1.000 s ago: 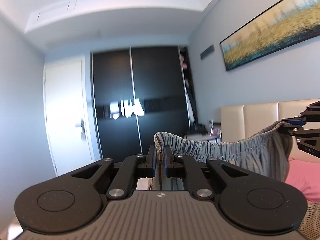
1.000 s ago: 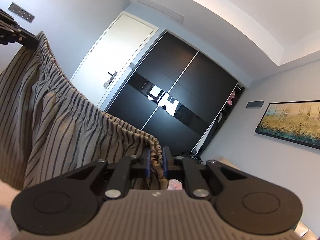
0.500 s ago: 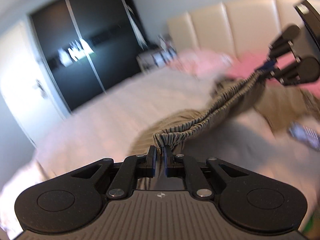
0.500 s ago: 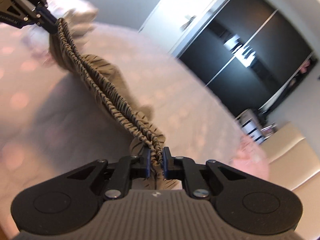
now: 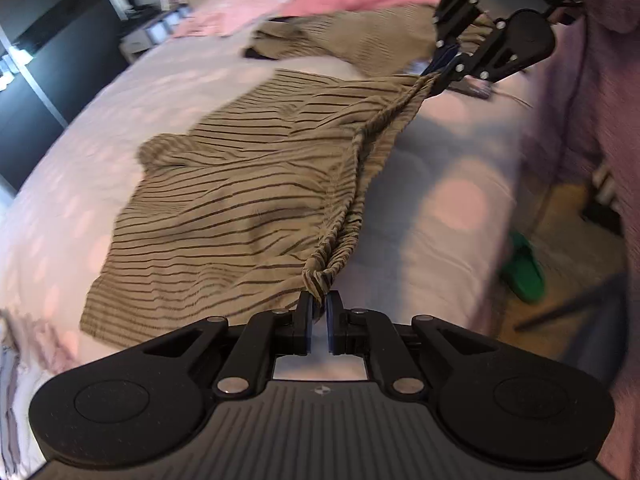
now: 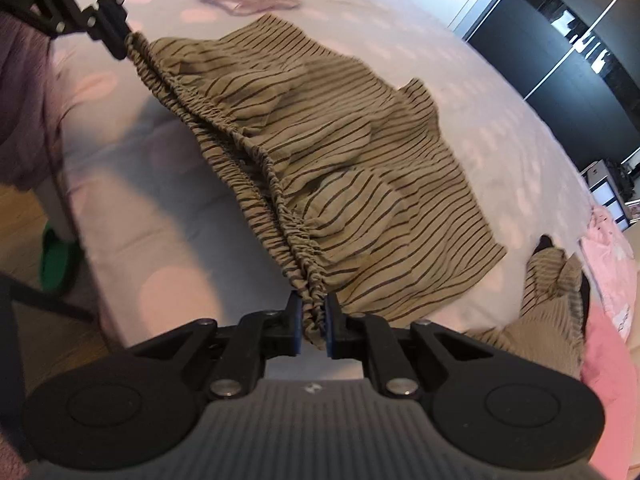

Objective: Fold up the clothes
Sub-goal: 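Lay the garment flat on the bed edge, waistband held by both tools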

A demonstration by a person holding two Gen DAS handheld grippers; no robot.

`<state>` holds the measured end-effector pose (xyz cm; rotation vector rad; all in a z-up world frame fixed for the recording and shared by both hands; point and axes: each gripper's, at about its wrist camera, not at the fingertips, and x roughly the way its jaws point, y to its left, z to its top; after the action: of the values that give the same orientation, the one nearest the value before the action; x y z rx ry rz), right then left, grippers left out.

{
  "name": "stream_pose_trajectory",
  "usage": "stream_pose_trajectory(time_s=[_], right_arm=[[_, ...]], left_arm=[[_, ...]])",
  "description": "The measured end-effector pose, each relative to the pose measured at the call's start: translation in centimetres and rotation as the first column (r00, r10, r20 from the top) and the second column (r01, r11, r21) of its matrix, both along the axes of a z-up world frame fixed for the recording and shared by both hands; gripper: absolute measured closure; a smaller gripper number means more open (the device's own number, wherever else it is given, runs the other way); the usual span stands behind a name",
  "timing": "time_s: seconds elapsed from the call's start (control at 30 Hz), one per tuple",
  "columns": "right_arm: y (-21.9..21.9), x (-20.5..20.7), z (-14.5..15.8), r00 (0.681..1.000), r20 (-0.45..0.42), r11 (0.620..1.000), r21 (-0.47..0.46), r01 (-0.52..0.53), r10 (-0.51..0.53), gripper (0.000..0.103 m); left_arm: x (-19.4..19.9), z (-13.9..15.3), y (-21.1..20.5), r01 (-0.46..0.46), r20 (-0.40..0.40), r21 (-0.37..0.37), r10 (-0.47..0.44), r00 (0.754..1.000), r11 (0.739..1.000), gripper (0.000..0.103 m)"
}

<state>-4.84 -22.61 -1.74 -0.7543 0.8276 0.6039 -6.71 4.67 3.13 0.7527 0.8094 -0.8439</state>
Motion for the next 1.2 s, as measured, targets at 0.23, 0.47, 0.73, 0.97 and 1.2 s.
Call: stream_pose_trajectory(time_s=[0.23, 0.47, 0.73, 0.97, 1.2], right_arm=[[0.1, -2.1, -2.3, 0.995, -0.095, 1.0, -0.019, -0.006, 0.004, 0.091], [0.1, -1.4, -4.1, 0.992, -0.125, 0.997, -0.077, -0.016, 0.007, 0.091], [0.3, -2.6, -5.5, 0.994, -0.111, 0.993, -0.117, -0.035, 0.022, 0.078], [0.7, -3.4, -4.7, 0.998, -0.011, 0.995, -0.079, -0.068, 0.068, 0.07], [1.3, -2.0, -5.0, 0.997, 0.003, 0.996, -0.054, -0.07, 0.071, 0.072]], left_arm=[[-2.6, -2.2, -0.7, 0.129, -0.094, 0.086, -0.121, 0.988, 0.988, 0.099], [-3.9, -6.0, -1.4, 0.205, -0.148, 0.189, -0.179, 0.973, 0.96, 0.103], [-3.7, -6.0, -1.4, 0.142, -0.11, 0.129, -0.128, 0.986, 0.981, 0.103], [-4.5, -6.1, -3.4, 0.12, -0.033, 0.081, -0.118, 0.992, 0.989, 0.083], [-3.9, -7.8, -5.3, 0.079, -0.013, 0.128, -0.078, 0.997, 0.989, 0.083]])
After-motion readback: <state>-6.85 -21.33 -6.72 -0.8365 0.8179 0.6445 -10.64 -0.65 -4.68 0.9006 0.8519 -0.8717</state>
